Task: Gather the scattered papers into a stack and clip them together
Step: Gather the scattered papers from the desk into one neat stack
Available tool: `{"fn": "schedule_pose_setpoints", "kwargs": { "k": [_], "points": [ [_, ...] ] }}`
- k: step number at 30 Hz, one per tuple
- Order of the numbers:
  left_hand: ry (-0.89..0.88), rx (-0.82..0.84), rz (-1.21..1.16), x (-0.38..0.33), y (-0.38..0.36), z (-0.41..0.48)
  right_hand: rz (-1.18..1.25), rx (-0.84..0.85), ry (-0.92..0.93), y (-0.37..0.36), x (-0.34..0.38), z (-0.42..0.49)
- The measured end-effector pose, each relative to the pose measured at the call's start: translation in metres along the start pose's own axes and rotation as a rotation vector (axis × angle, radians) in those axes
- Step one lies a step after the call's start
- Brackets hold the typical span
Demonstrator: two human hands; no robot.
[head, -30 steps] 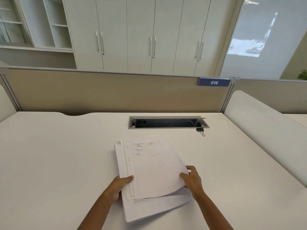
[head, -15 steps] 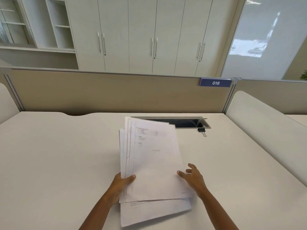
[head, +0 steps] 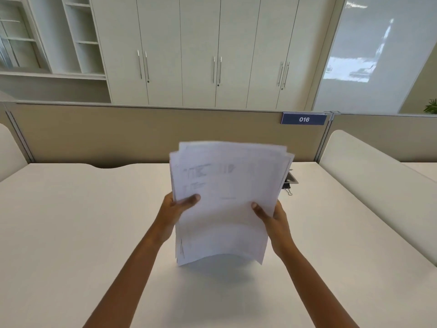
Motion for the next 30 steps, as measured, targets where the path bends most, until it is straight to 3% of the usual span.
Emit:
{"fn": "schedule_pose_setpoints", "kwargs": {
  "k": [6,16,19,23,30],
  "points": [
    [-0.07,-0.06,-0.033,-0.009,0.004,0.001,0.07,0.003,0.038,-0.002,0.002,-0.006],
    [-0.021,-0.189,0.01,0.014,-0.005,-0.011,-0.135,-0.018,0.058,-0.008,-0.023,-0.022],
    [-0.112,-0.236,-0.061,-0.02,-0.006,-0.012,-0.11,-0.046,0.089,-0.006,-0.014,-0.017],
    [-0.323,-0.416,-0.039,-0.072,-0.01,-0.013,-0.049,-0.036,0.113,-0.006,-0.009,-0.015],
    [-0.339,-0.517,-0.021,-0.081,-0.013,-0.007,0.03,-0.015,0.09,-0.004,-0.009,-0.018]
  ]
}}
Point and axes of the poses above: each hand's wrist, its own z-axis towards the middle knuckle, its own y-axis out of the back of the hand, x = y × z, the point moved 5 cm from there along z, towards the middle knuckle, and after that the axes turned 4 degrees about y, right-handed, at the moved point
